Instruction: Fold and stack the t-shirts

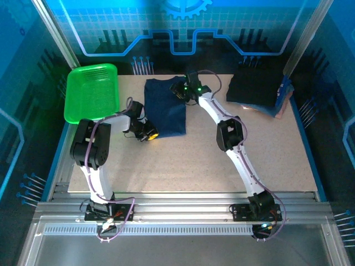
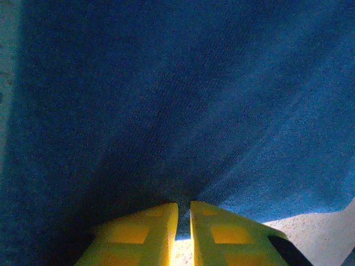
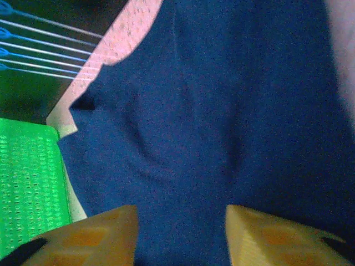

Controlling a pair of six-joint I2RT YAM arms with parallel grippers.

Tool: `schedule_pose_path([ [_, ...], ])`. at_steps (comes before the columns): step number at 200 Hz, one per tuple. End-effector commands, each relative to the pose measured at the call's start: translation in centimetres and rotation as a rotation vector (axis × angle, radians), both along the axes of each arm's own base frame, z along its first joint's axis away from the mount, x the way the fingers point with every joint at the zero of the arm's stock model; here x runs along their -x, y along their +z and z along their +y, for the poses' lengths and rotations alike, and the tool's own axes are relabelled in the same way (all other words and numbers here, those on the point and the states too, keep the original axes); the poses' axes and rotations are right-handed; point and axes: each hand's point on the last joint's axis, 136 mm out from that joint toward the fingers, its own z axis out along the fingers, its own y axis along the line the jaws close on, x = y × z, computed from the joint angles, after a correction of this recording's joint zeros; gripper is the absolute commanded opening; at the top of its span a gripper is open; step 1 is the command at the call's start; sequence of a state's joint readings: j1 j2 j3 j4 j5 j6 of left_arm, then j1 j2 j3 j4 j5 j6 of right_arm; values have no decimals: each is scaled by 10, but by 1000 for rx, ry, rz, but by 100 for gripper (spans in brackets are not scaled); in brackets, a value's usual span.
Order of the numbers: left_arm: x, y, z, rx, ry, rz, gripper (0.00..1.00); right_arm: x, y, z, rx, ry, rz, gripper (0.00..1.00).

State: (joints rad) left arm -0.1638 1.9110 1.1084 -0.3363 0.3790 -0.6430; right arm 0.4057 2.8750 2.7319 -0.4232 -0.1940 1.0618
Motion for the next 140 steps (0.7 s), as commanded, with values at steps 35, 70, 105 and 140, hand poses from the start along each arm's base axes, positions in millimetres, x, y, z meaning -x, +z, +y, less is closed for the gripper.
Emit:
schedule_pose_path([
  [35, 48, -10, 7, -50, -46, 114, 19, 66, 183, 5, 81, 283, -269, 64],
  [70, 41, 45, -6, 42, -60, -8, 30, 150, 214, -26, 233, 382, -254, 75],
  [105, 49, 154, -1, 81, -2, -230, 73, 257, 227, -65, 224, 419, -262, 87],
  [140, 93, 200, 28, 101, 120, -305, 93, 357, 190, -122, 173, 350, -154, 92],
])
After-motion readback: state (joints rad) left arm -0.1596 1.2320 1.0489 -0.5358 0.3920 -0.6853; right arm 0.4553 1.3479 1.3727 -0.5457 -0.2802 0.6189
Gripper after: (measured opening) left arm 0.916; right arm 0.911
